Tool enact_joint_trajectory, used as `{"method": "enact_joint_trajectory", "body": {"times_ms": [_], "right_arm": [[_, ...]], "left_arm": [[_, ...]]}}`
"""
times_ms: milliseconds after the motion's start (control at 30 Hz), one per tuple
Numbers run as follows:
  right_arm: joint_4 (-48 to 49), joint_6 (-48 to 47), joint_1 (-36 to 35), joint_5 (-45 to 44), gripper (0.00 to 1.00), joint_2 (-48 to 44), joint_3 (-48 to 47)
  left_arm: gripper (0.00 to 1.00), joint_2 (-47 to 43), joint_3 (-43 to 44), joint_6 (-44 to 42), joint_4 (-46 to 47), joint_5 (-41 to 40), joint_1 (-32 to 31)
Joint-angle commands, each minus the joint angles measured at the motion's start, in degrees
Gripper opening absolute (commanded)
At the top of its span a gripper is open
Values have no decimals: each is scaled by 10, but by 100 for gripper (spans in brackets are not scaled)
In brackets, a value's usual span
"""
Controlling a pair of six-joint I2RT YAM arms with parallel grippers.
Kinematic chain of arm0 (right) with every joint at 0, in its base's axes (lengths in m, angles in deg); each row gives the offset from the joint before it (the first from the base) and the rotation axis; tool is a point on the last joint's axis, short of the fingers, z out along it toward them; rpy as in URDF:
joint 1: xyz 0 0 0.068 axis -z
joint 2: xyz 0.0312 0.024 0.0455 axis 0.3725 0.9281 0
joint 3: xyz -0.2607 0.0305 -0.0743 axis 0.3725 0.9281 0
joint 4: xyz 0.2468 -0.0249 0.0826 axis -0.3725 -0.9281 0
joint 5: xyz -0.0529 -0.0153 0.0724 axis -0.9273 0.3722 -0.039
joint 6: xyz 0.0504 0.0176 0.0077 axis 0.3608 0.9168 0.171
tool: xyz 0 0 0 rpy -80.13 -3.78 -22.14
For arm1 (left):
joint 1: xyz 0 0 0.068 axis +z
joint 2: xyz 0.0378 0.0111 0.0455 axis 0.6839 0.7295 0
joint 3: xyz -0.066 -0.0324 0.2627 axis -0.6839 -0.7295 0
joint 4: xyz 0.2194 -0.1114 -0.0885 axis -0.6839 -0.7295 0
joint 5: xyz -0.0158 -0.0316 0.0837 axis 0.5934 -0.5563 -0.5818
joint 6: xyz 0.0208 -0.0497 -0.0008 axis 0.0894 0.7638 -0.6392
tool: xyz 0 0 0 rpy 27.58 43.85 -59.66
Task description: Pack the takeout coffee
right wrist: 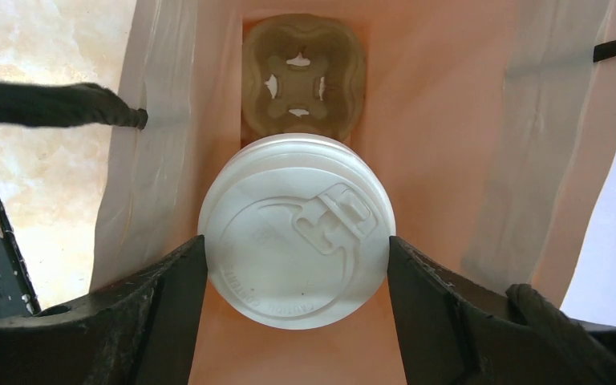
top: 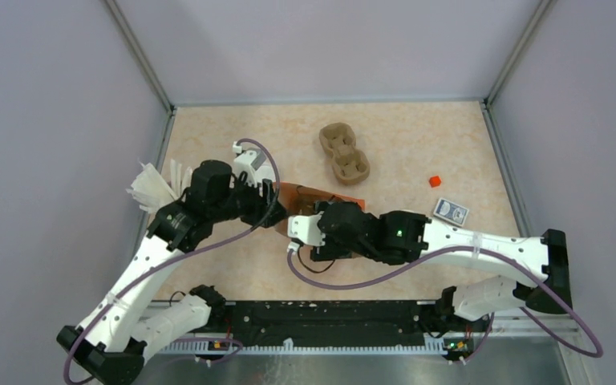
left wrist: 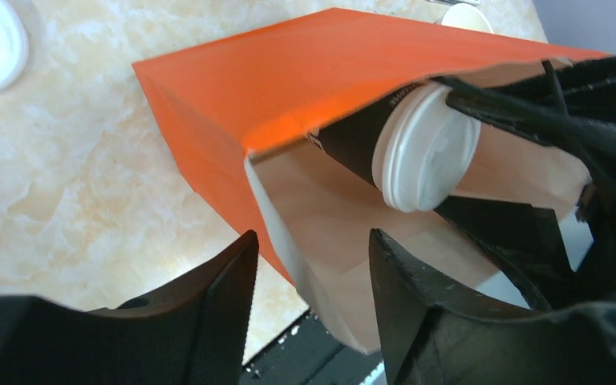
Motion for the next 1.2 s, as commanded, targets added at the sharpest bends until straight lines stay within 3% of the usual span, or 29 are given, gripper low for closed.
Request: {"method": "enact_joint_trajectory", "body": {"times_ms": [0, 100, 300, 567, 700, 867, 967, 1167], "right_arm": [[11, -6, -8, 4, 63, -10, 1], [18, 0, -8, 1, 63, -12, 12], [21, 9, -8, 4, 62, -5, 11], [20, 15, -8, 10, 62, -2, 15], [23, 19, -8, 17, 62, -8, 27], [33, 1, -8, 5, 62, -11, -3], [39, -24, -7, -4, 63, -2, -26], [55, -49, 14, 3, 63, 8, -35]], "left_arm": [[61, -52, -12, 31, -34, -9, 1], [65, -59, -1, 46, -49, -39, 1], [64, -57, 12, 79, -55, -57, 1], [47, -53, 0, 75, -28, -55, 2], [21, -67, -19, 42, 18, -23, 2], [5, -99, -73, -9, 88, 37, 1], [0, -111, -104, -19, 120, 52, 2], [0, -125, -137, -28, 155, 84, 1]]}}
